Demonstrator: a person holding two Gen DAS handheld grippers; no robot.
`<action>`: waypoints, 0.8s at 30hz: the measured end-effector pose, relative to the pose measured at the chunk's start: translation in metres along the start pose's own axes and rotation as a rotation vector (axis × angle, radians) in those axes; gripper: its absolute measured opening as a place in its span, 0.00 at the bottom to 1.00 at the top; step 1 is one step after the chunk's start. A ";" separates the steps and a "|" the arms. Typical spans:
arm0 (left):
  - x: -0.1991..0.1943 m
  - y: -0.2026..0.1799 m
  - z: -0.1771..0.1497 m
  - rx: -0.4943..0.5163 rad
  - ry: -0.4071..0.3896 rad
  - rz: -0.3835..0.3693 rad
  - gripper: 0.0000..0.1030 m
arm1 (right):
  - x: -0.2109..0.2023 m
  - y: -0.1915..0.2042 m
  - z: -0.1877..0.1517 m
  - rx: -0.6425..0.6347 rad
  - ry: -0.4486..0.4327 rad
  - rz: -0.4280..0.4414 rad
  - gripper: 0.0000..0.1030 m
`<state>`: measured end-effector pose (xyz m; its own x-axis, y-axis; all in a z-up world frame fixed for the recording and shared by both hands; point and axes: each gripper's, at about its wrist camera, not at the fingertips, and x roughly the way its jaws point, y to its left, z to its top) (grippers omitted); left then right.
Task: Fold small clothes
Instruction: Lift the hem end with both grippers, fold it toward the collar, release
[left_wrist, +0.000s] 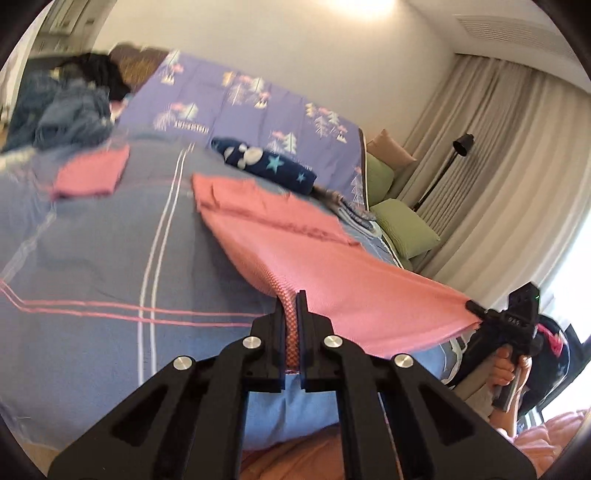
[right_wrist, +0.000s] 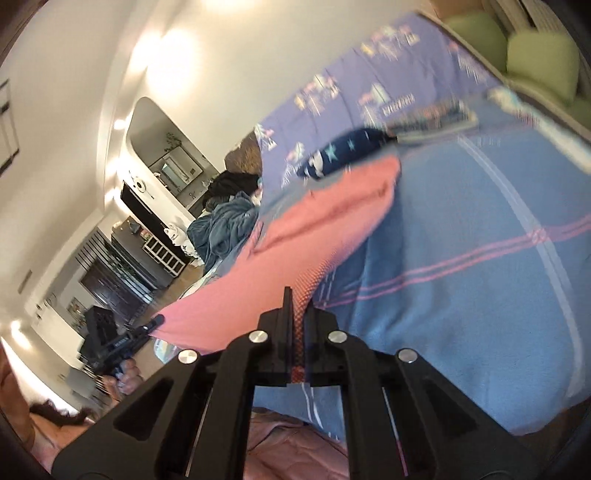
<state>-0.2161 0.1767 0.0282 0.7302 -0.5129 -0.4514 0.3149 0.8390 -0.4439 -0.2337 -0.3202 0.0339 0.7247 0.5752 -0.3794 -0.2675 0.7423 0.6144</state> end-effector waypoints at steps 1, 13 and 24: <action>-0.008 -0.006 0.002 0.013 -0.011 -0.002 0.04 | -0.011 0.009 0.001 -0.022 -0.015 0.000 0.04; 0.024 -0.007 0.021 0.030 0.001 0.038 0.05 | 0.018 -0.009 0.013 -0.012 -0.018 -0.076 0.06; 0.061 0.010 0.045 0.004 0.034 0.054 0.05 | 0.060 -0.019 0.044 -0.026 -0.011 -0.112 0.07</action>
<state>-0.1415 0.1618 0.0316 0.7250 -0.4729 -0.5008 0.2779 0.8661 -0.4155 -0.1571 -0.3148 0.0299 0.7576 0.4845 -0.4374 -0.2004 0.8104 0.5506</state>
